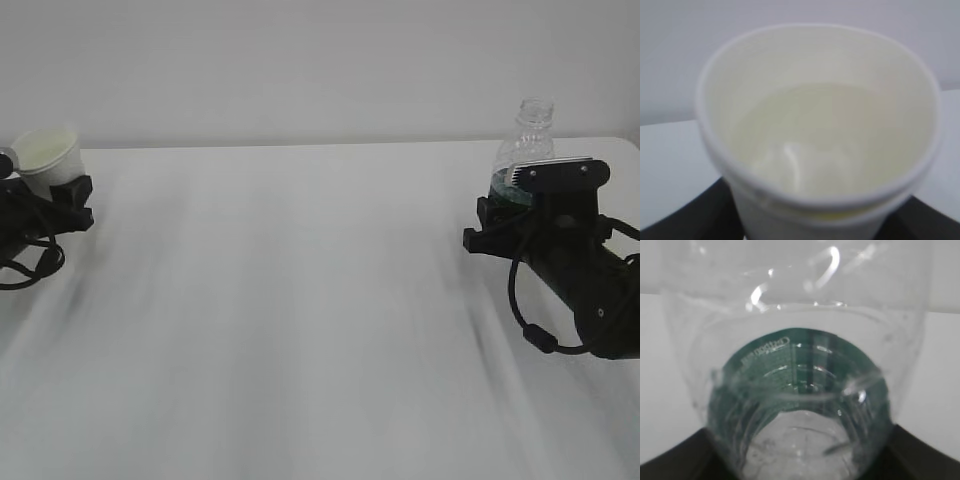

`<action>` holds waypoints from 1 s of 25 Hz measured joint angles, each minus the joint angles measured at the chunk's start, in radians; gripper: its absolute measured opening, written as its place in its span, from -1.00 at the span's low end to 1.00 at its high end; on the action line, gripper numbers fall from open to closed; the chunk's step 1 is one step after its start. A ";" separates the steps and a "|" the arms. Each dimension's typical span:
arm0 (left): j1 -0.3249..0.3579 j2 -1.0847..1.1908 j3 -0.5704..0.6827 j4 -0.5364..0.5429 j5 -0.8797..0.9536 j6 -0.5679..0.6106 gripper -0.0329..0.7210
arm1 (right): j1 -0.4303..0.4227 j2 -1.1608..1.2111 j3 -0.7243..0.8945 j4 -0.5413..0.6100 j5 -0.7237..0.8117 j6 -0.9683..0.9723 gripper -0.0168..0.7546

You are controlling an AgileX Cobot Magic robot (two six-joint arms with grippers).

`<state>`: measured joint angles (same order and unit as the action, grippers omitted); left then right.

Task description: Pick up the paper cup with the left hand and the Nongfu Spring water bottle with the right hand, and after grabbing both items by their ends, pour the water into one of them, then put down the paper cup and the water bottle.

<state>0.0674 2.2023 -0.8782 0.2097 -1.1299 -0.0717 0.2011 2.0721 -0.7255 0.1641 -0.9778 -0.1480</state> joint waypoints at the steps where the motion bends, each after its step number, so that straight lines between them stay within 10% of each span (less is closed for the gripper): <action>1: 0.000 0.009 0.000 0.000 0.000 0.000 0.25 | 0.000 0.000 0.000 0.000 0.000 0.000 0.20; 25: 0.000 0.110 0.000 0.000 0.000 0.000 0.25 | 0.000 0.000 0.000 0.000 0.000 0.000 0.20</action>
<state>0.0674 2.3123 -0.8782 0.2097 -1.1298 -0.0713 0.2011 2.0721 -0.7255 0.1641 -0.9778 -0.1480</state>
